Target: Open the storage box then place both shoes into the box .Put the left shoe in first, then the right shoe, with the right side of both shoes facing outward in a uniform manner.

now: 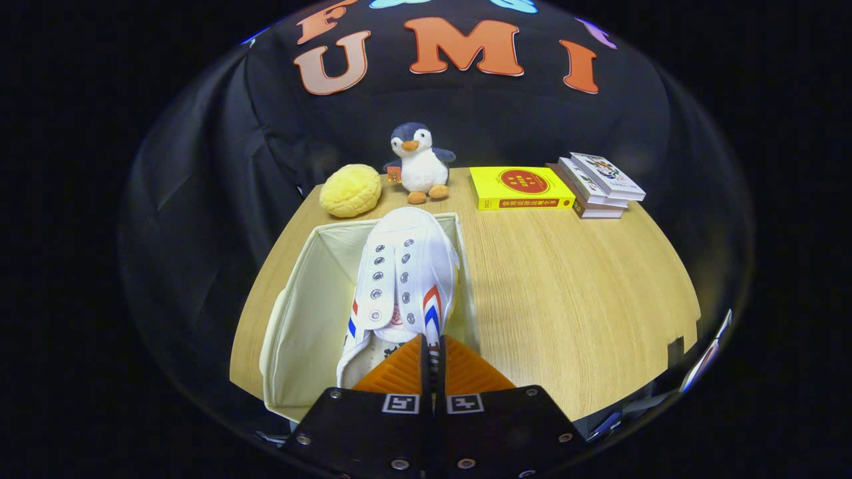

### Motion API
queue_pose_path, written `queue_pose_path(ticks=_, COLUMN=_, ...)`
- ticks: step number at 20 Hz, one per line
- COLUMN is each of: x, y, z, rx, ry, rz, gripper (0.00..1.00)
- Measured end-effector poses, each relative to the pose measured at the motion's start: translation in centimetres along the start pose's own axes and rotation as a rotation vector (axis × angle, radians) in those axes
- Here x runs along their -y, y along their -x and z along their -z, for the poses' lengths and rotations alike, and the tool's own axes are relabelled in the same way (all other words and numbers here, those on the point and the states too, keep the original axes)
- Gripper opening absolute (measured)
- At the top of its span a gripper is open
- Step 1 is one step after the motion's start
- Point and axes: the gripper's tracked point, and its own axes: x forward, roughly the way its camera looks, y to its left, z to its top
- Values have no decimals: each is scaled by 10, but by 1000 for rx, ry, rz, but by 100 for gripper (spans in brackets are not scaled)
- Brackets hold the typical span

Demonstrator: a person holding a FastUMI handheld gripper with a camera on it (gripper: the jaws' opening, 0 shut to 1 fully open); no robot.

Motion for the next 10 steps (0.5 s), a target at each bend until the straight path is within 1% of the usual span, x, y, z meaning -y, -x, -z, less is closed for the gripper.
queue_pose_path(ticks=1, x=2, y=-1, z=1, rx=-3, ry=-19, rz=8, gripper=1)
queue_pose_path(ticks=2, x=3, y=-2, z=1, rx=-4, ry=-29, rz=7, gripper=3)
queue_pose_path(ticks=3, x=4, y=5, z=-8, rx=16, ry=-27, rz=16, gripper=12)
queue_pose_path(ticks=4, x=2, y=3, z=-18, rx=46, ry=-20, rz=8, gripper=22)
queue_pose_path(ticks=5, x=0, y=12, z=-31, rx=78, ry=-12, rz=4, gripper=44)
queue_pose_path(ticks=6, x=1, y=17, z=-40, rx=105, ry=-8, rz=1, gripper=50)
queue_pose_path(ticks=7, x=2, y=24, z=-49, rx=125, ry=-3, rz=0, gripper=66)
queue_pose_path(ticks=9, x=5, y=36, z=-64, rx=165, ry=2, rz=0, gripper=80)
queue_pose_path(ticks=10, x=8, y=42, z=-69, rx=181, ry=5, rz=2, gripper=84)
